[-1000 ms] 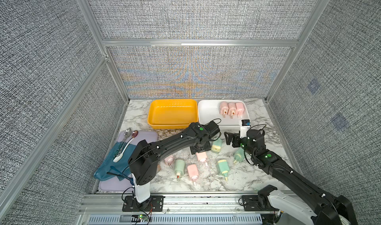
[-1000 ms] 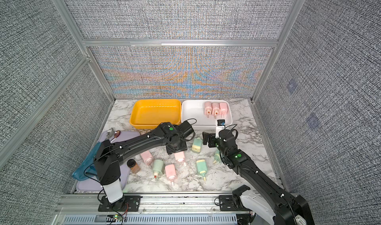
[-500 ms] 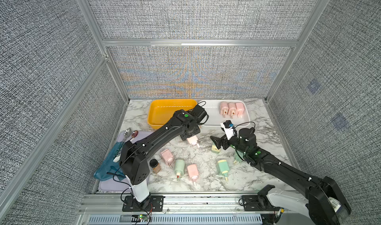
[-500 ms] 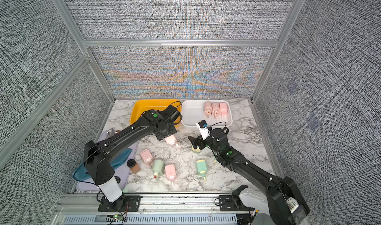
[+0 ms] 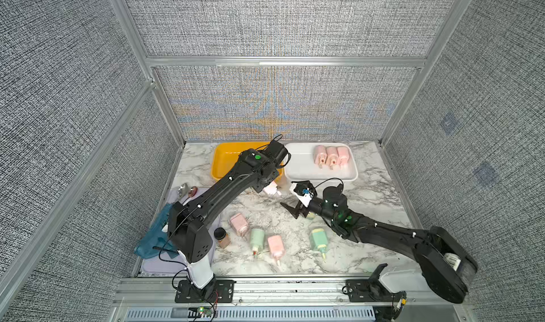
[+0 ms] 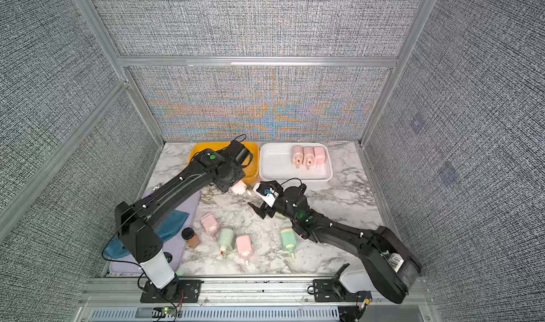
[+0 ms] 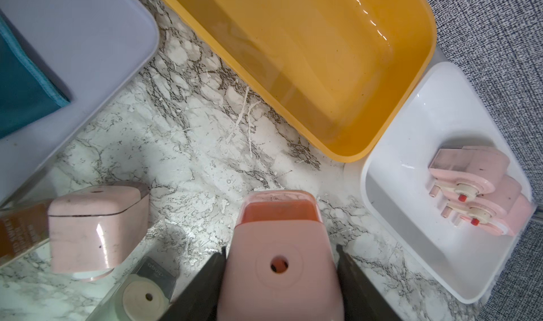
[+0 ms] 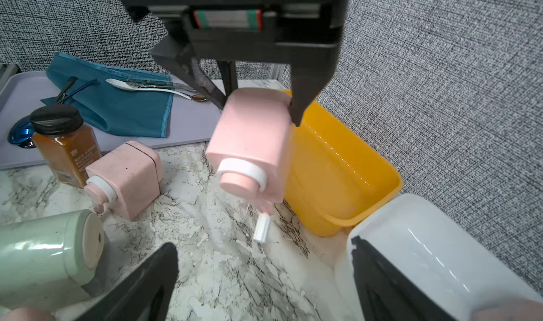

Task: Place the pencil sharpeners by color into the storage box
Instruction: Pick up the pencil sharpener from the center of the board, then place the pencil sharpener in the storage box.

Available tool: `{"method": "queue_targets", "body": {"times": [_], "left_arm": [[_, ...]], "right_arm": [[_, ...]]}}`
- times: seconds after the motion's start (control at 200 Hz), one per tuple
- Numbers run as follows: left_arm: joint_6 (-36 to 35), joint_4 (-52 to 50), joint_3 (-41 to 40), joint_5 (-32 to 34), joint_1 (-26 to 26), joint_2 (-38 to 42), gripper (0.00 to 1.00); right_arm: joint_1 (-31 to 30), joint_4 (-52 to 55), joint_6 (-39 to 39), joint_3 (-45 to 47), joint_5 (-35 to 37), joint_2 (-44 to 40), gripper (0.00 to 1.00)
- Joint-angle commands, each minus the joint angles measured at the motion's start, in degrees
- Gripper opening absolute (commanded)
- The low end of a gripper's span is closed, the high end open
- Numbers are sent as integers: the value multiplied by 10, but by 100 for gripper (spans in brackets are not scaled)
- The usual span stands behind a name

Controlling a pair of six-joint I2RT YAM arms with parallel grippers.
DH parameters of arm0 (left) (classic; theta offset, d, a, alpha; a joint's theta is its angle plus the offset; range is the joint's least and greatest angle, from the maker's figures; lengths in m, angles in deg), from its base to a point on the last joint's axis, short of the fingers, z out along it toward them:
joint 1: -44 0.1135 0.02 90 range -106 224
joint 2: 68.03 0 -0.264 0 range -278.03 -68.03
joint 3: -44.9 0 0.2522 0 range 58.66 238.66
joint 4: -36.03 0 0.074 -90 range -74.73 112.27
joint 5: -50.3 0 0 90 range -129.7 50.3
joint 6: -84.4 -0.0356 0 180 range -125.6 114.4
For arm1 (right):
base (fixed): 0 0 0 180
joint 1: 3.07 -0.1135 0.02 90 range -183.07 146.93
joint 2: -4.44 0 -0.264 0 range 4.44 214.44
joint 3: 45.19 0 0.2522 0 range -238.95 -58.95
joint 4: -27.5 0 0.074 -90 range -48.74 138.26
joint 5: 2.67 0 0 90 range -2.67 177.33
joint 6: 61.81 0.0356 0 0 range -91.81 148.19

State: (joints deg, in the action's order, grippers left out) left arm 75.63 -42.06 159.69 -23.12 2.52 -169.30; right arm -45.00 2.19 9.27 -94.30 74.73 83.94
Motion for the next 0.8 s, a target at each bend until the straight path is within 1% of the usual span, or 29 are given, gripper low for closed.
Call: {"method": "queue_targets", "body": {"times": [0.0, 0.08, 0.14, 0.285, 0.375, 0.45, 0.615, 0.701, 0.796], "left_arm": [[11, -22, 14, -14, 0, -9, 0], [15, -9, 7, -23, 0, -9, 0], [22, -1, 3, -26, 0, -8, 0], [35, 9, 0, -4, 0, 2, 0], [44, 32, -11, -17, 0, 12, 0], [52, 51, -22, -25, 0, 17, 0], [63, 49, -25, -24, 1, 14, 0], [63, 51, -26, -25, 1, 16, 0], [70, 53, -32, -20, 1, 22, 0]], "right_arm": [[-5, -88, -34, -16, 12, 27, 94], [-16, -80, -67, -33, 46, 54, 94], [-21, -93, -75, -38, 65, 70, 94], [-24, -132, -63, -39, 62, 90, 93], [-25, -140, -69, -46, 70, 104, 90], [-26, -145, -74, -52, 62, 111, 88], [-30, -137, -73, -70, 40, 120, 81], [-31, -128, -72, -79, 32, 128, 74], [-31, -134, -71, -79, 36, 138, 75]]}}
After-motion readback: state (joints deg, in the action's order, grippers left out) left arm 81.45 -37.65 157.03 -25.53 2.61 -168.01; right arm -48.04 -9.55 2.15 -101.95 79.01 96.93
